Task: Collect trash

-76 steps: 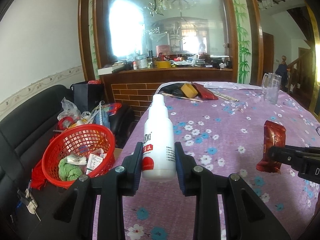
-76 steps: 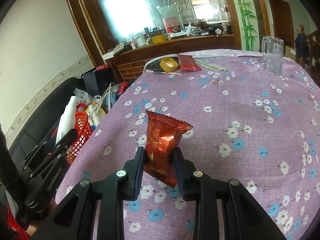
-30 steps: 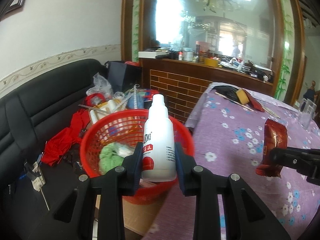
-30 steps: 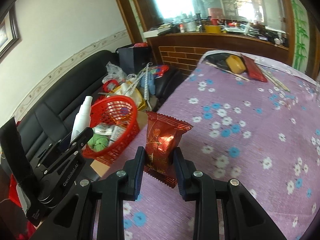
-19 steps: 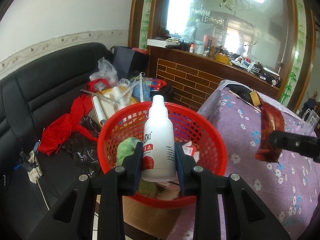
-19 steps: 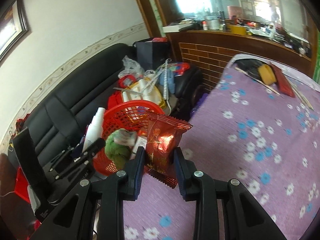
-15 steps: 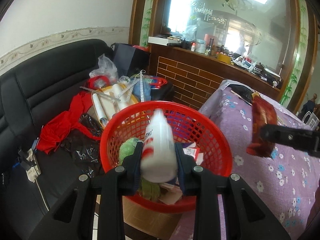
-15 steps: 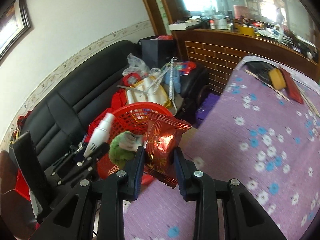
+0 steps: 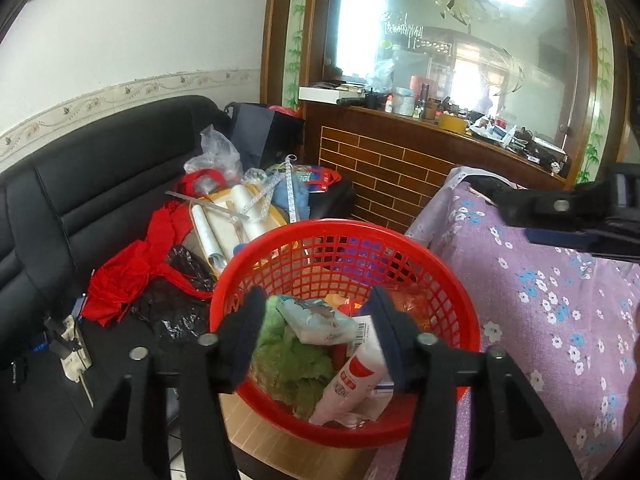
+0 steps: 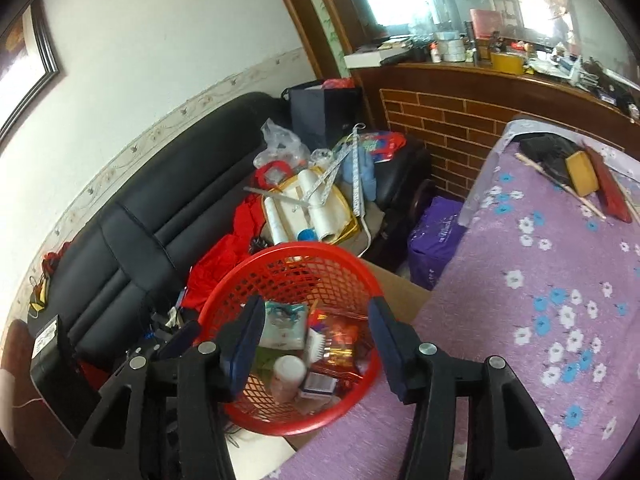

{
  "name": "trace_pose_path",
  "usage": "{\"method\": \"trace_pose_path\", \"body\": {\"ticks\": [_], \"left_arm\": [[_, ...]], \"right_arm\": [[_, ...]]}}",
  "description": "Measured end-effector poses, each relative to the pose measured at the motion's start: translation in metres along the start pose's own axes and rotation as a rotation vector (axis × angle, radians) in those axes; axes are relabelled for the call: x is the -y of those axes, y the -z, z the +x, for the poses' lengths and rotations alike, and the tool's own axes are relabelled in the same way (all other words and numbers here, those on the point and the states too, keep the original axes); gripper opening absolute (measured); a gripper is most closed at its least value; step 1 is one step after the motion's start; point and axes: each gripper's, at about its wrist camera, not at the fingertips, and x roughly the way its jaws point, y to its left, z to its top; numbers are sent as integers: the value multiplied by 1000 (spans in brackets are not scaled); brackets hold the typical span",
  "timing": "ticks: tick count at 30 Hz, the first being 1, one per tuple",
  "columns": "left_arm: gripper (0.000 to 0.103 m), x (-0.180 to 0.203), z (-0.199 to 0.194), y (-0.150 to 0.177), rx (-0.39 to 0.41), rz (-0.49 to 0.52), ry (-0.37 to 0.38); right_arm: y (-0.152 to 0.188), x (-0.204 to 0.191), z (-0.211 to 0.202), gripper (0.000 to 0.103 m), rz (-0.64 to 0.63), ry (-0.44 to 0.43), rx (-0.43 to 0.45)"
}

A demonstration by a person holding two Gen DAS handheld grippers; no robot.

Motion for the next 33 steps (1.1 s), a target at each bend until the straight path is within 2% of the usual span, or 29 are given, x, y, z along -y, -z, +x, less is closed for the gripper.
{"method": "trace_pose_path", "body": {"ticks": [1, 3, 6, 8, 13, 16, 22, 30, 33], "left_arm": [[67, 1, -3, 1, 7, -7, -5], [69, 3, -11, 3, 28, -10, -14], [82, 13, -22, 6, 51, 14, -40], [84, 20, -32, 10, 71, 27, -52], [93, 37, -54, 18, 87, 55, -61], [99, 54, -69, 25, 103, 98, -88], [101, 83, -87, 40, 105, 154, -113], [102, 128, -105, 59, 123, 268, -100], [102, 141, -108, 64, 119, 293, -77]], "right_arm": [[2, 3, -5, 60, 6, -1, 6], [8, 9, -17, 62, 12, 12, 19], [21, 16, -32, 68, 5, 52, 32], [33, 20, -43, 75, -4, 82, 37], [65, 29, -68, 83, -21, 152, 54], [85, 39, -86, 84, -14, 178, 64], [121, 53, -124, 88, 5, 223, 98], [169, 64, -174, 95, -21, 404, 178], [181, 69, -188, 96, -13, 443, 196]]}}
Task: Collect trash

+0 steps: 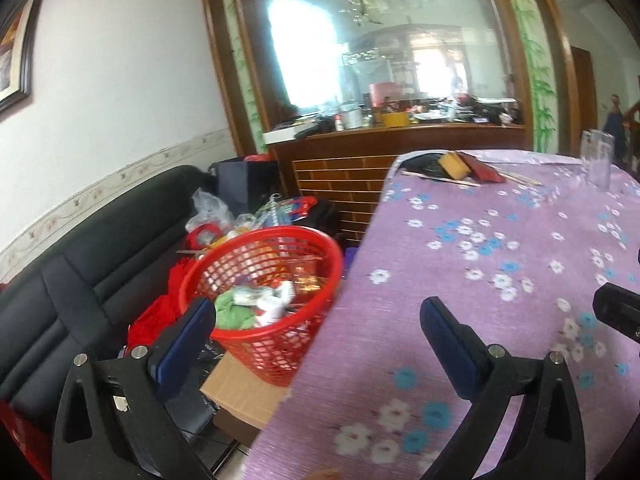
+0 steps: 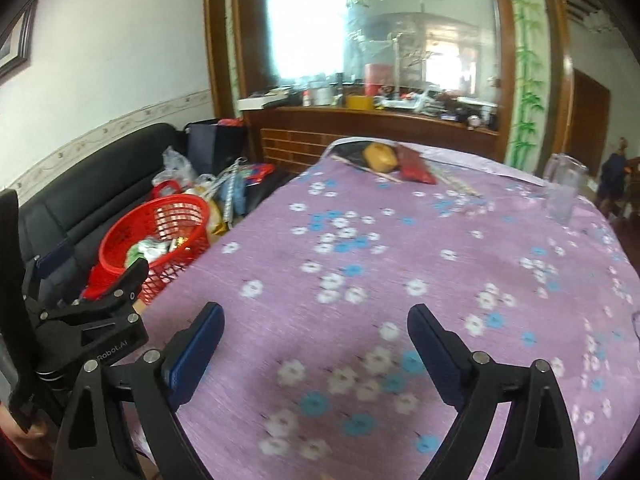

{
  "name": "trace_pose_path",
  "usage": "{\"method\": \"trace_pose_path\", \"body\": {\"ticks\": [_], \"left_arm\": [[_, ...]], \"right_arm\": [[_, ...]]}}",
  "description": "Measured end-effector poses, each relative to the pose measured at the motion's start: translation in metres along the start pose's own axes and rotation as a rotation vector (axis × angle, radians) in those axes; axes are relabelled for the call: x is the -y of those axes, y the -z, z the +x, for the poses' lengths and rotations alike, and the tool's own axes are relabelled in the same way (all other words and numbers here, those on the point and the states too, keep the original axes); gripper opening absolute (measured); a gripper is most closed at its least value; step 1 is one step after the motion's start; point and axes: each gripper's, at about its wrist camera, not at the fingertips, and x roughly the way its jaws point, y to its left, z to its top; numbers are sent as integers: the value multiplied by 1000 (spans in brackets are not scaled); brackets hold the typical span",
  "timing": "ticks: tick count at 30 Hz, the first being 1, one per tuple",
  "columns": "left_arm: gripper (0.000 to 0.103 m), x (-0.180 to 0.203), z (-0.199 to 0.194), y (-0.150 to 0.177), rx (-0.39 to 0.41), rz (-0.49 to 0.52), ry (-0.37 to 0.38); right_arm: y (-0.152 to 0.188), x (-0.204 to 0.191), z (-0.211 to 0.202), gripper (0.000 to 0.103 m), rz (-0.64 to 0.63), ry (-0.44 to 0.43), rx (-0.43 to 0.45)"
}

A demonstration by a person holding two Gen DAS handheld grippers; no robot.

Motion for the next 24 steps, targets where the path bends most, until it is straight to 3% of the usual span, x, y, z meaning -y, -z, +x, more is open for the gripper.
{"method": "trace_pose_path", "body": {"ticks": [12, 24], "left_arm": [[102, 29, -9, 6, 0, 63, 43], [102, 35, -7, 9, -6, 71, 67]], "right_arm": [[15, 37, -21, 97, 92, 54, 3], [17, 40, -17, 97, 104, 59, -14]]}}
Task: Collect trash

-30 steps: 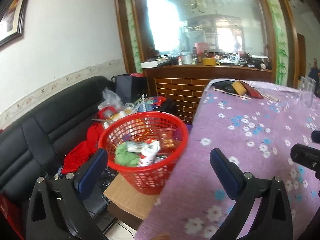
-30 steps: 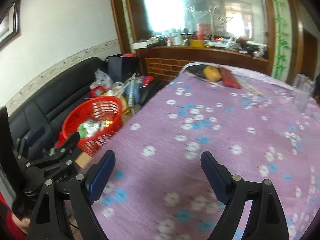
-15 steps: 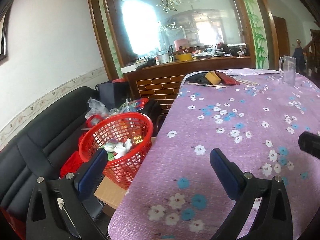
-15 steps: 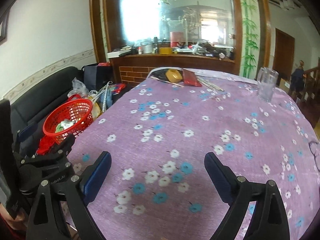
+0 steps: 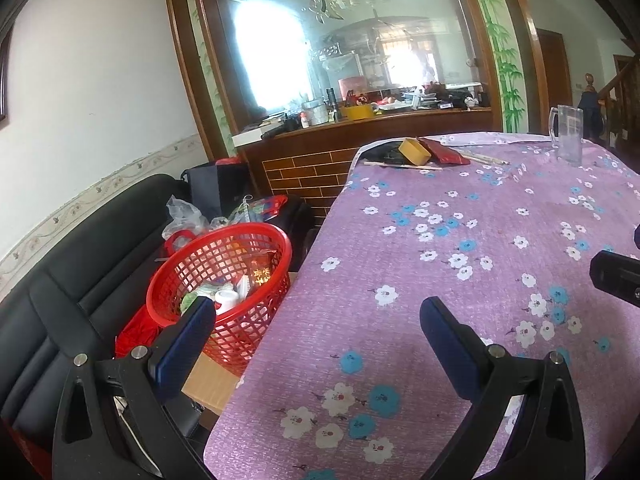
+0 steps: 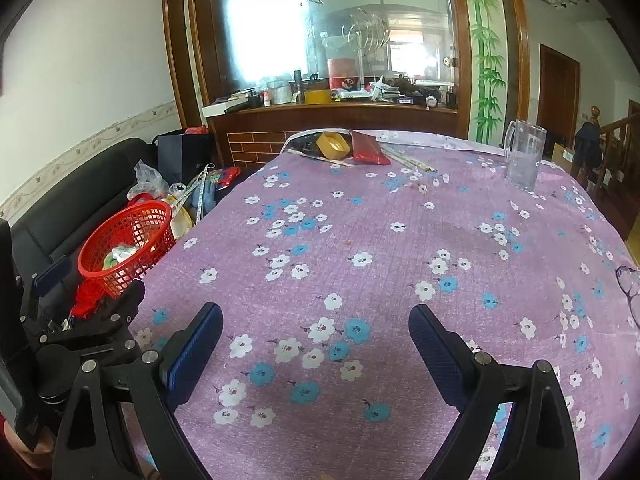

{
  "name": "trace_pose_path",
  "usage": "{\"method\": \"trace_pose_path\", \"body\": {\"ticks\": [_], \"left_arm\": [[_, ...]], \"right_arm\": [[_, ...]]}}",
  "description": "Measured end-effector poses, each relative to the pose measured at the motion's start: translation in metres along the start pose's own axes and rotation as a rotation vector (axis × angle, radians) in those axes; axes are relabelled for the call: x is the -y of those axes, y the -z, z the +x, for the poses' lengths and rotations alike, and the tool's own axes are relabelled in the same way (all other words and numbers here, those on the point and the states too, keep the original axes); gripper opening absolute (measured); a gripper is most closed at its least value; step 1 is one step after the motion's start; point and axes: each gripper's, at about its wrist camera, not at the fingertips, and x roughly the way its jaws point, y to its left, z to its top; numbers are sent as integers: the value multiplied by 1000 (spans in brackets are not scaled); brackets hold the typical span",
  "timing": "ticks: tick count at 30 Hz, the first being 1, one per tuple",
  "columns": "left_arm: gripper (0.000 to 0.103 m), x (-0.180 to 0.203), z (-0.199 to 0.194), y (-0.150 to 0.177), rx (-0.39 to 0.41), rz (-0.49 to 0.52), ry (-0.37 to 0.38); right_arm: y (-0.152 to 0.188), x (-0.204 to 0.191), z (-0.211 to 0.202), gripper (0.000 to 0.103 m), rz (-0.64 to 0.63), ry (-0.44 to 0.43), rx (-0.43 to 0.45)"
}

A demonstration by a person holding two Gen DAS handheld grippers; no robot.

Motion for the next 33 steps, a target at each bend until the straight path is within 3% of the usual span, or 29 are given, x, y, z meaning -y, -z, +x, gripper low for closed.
{"method": "trace_pose_path", "body": {"ticks": [33], "left_arm": [[102, -6, 5, 3, -29, -33, 43]], "right_arm": [[5, 2, 8, 97, 4, 3, -21]]}}
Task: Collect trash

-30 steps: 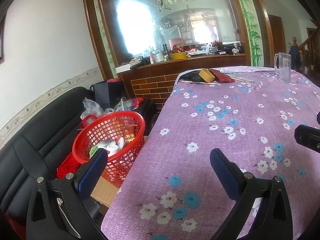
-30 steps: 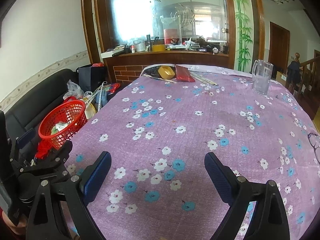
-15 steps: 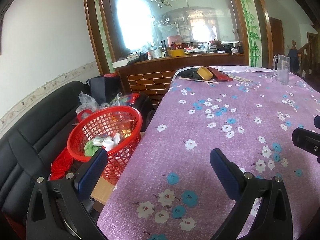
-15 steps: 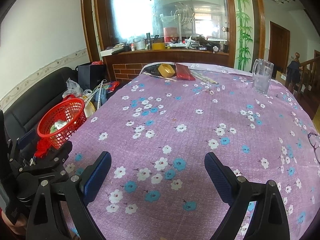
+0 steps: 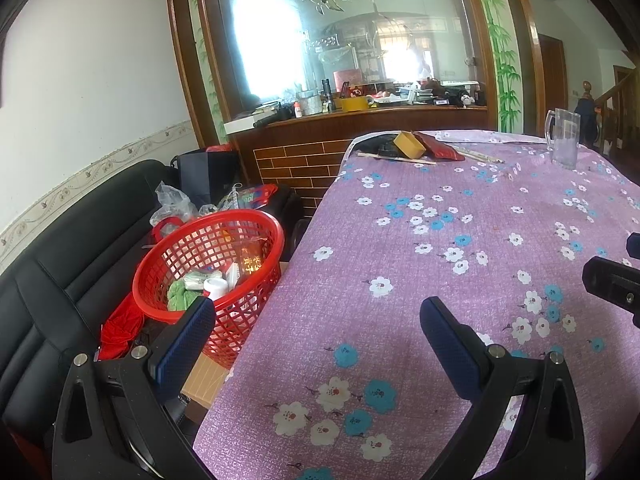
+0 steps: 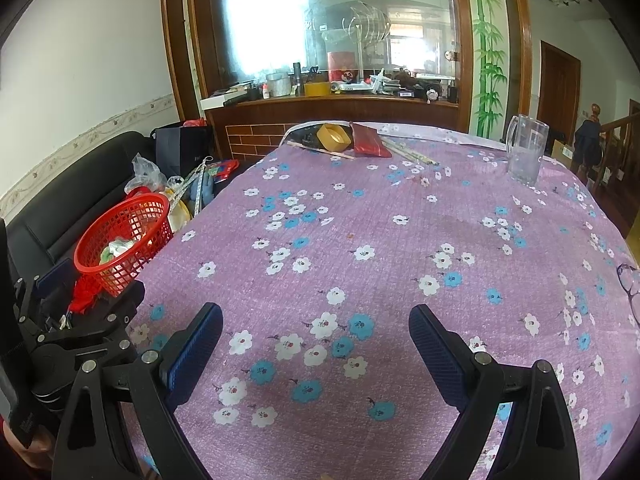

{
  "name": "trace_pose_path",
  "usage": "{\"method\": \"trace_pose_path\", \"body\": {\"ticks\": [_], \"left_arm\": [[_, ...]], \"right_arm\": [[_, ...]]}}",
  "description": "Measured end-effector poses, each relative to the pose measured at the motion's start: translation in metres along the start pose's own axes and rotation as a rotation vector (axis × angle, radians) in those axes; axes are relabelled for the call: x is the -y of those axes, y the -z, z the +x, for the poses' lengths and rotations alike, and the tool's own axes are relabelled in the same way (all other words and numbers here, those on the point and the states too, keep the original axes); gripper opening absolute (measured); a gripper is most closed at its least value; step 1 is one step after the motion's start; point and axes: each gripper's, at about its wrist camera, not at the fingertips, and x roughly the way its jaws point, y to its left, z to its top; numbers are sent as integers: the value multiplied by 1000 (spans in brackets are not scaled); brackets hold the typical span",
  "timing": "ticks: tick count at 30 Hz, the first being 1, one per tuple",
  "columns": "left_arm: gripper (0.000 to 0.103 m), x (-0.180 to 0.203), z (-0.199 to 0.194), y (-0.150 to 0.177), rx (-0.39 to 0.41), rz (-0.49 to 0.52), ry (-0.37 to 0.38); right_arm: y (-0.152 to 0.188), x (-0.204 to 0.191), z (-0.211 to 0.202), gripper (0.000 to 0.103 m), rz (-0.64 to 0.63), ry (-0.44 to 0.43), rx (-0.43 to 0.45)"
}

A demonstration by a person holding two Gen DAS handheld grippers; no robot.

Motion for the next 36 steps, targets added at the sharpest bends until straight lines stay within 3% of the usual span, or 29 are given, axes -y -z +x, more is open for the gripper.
{"method": "trace_pose_path", "body": {"ticks": [27, 29, 31, 36], "left_arm": [[102, 14, 6, 0, -16, 36, 21], [102, 22, 8, -4, -26, 46, 45], [102, 37, 13, -9, -59, 62, 118], [102, 92, 36, -21, -179, 97, 279]], "right_arm": [[-1, 10, 1, 97, 25, 8, -14], [-2, 18, 3, 97, 40, 14, -20], [-4, 31, 6, 97, 73, 29, -34], [-9, 97, 23, 99, 197, 148, -115]]}}
